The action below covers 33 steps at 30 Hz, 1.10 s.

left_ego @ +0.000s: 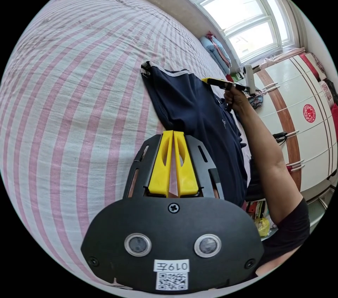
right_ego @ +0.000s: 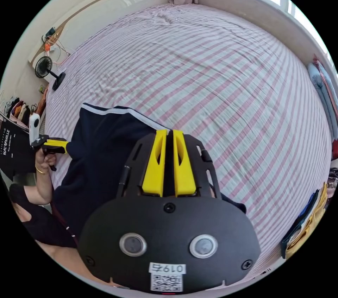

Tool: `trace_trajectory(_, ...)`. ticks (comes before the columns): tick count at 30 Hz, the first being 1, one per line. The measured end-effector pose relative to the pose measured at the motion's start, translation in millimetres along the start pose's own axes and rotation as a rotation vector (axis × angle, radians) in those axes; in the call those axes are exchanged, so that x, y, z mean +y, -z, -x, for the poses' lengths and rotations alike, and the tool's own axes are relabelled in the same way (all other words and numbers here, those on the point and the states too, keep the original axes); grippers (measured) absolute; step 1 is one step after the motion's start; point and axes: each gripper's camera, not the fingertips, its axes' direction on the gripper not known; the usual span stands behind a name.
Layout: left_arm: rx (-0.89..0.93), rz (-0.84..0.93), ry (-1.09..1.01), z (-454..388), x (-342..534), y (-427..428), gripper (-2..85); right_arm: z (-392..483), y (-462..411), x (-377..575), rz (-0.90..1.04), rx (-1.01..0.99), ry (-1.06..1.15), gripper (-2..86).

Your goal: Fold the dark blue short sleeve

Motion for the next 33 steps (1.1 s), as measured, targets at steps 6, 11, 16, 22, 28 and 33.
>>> trace_trajectory(6, -0.013, -0.002, -0.011, 15, 2, -6, 0.9, 21, 13, 16, -0.029, 0.169, 0.008, 2.6)
trace_trajectory(11, -0.021, -0.002, -0.030, 30, 5, -10, 0.9, 28, 58, 41, -0.138, 0.360, -0.058, 5.8)
trace_trajectory(16, 0.073, -0.064, -0.113, 33, 13, 2, 0.9, 77, 165, 127, -0.435, 0.280, -0.031, 0.4)
trace_trajectory(22, 0.058, -0.175, -0.216, 30, 28, 21, 0.7, 157, 269, 323, -0.802, 0.028, -0.019, -0.9)
trace_trajectory(28, -0.013, -0.219, -0.286, 27, 65, 28, 0.9, 218, 265, 454, -0.687, -0.090, -0.102, -0.9)
trace_trajectory(33, 0.005, -0.137, -0.360, 21, 134, 23, 1.2, 222, 256, 514, -0.636, -0.247, -0.135, -0.6)
